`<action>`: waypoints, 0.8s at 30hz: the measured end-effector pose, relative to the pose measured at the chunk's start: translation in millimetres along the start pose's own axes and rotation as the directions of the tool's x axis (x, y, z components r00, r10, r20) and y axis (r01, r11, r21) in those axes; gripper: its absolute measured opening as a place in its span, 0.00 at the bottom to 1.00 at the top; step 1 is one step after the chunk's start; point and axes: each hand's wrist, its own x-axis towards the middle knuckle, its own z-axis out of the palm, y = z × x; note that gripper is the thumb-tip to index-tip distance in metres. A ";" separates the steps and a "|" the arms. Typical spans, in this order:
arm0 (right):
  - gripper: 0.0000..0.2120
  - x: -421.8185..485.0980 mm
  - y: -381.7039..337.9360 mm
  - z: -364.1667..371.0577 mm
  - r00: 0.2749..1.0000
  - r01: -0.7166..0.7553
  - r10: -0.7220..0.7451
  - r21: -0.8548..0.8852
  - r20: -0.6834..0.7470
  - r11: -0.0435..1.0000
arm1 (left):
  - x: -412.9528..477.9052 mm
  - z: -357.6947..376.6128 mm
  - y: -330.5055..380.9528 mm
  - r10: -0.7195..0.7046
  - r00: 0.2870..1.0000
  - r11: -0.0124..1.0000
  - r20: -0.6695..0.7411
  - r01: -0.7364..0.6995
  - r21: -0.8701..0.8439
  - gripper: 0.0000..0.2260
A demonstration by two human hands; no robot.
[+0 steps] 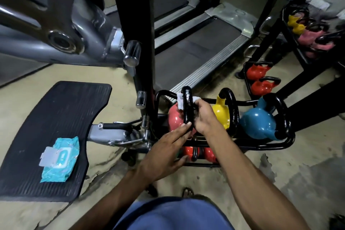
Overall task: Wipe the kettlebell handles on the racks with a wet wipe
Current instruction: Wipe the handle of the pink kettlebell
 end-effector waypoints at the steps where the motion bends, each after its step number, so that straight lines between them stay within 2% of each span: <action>1: 0.16 -4.6 4.5 -4.0 1.000 0.015 -0.015 -0.006 -0.016 1.000 | -0.2 0.7 2.9 -0.017 1.000 1.000 -0.007 0.017 0.015 0.34; 2: 0.11 -11.0 11.8 -8.6 0.996 0.076 -0.079 -0.053 -0.047 0.996 | -0.1 2.3 5.2 -0.037 0.999 0.999 -0.012 0.038 0.032 0.33; 3: 0.08 -18.1 18.9 -14.0 0.975 0.194 -0.209 -0.158 -0.080 0.968 | 0.2 4.2 8.2 -0.060 0.998 0.997 -0.018 0.061 0.048 0.33; 4: 0.07 -25.2 25.4 -20.1 0.917 0.347 -0.392 -0.330 -0.079 0.878 | 0.6 6.9 11.0 -0.083 0.996 0.994 -0.024 0.084 0.063 0.32; 5: 0.05 -31.7 29.1 -24.8 0.825 0.478 -0.565 -0.515 -0.015 0.711 | 1.0 9.5 14.4 -0.104 0.994 0.992 -0.031 0.106 0.075 0.32; 6: 0.04 -37.1 29.1 -27.9 0.713 0.570 -0.694 -0.661 0.103 0.488 | 1.6 12.3 17.4 -0.124 0.992 0.988 -0.039 0.127 0.083 0.32; 7: 0.05 -38.1 26.3 -29.6 0.594 0.629 -0.765 -0.737 0.250 0.247 | 1.9 15.1 19.8 -0.142 0.989 0.985 -0.047 0.146 0.092 0.32; 9: 0.09 -26.8 14.7 -29.8 0.404 0.687 -0.724 -0.708 0.559 -0.164 | 1.9 20.7 23.5 -0.174 0.983 0.976 -0.060 0.180 0.122 0.30; 11: 0.11 -13.2 0.4 -23.4 0.269 0.652 -0.548 -0.569 0.792 -0.502 | 1.5 23.7 28.5 -0.202 0.976 0.964 -0.076 0.212 0.160 0.28; 12: 0.11 -6.1 -5.5 -18.8 0.248 0.608 -0.460 -0.507 0.853 -0.612 | 1.4 23.5 30.4 -0.211 0.974 0.961 -0.082 0.222 0.166 0.27; 14: 0.07 1.1 -16.6 -7.5 0.288 0.555 -0.300 -0.414 0.909 -0.722 | 3.2 21.9 35.6 -0.223 0.970 0.955 -0.094 0.237 0.178 0.28; 16: 0.05 1.0 -23.2 0.1 0.313 0.540 -0.176 -0.327 0.933 -0.776 | 5.1 21.0 39.2 -0.231 0.967 0.953 -0.104 0.247 0.179 0.29; 17: 0.04 -1.1 -24.5 -1.6 0.292 0.548 -0.156 -0.299 0.944 -0.781 | 5.7 20.9 40.9 -0.239 0.965 0.952 -0.107 0.255 0.171 0.29; 19: 0.03 -6.2 -24.3 -15.6 0.194 0.582 -0.236 -0.305 0.952 -0.753 | 6.5 21.9 44.5 -0.252 0.959 0.947 -0.127 0.271 0.170 0.29; 20: 0.03 -9.1 -19.7 -26.1 0.157 0.636 -0.313 -0.338 0.937 -0.694 | 6.8 22.6 46.2 -0.254 0.957 0.944 -0.142 0.277 0.179 0.27; 21: 0.03 -16.3 -13.3 -35.3 0.170 0.712 -0.408 -0.398 0.897 -0.578 | 6.6 23.2 47.8 -0.256 0.954 0.941 -0.155 0.283 0.183 0.27; 23: 0.07 -32.6 3.5 -46.4 0.340 0.797 -0.634 -0.571 0.694 -0.197 | 6.3 23.1 49.3 -0.264 0.951 0.947 -0.158 0.287 0.142 0.26; 24: 0.08 -36.1 12.5 -47.2 0.455 0.779 -0.710 -0.627 0.538 0.024 | 6.4 22.1 48.5 -0.267 0.952 0.953 -0.152 0.284 0.106 0.27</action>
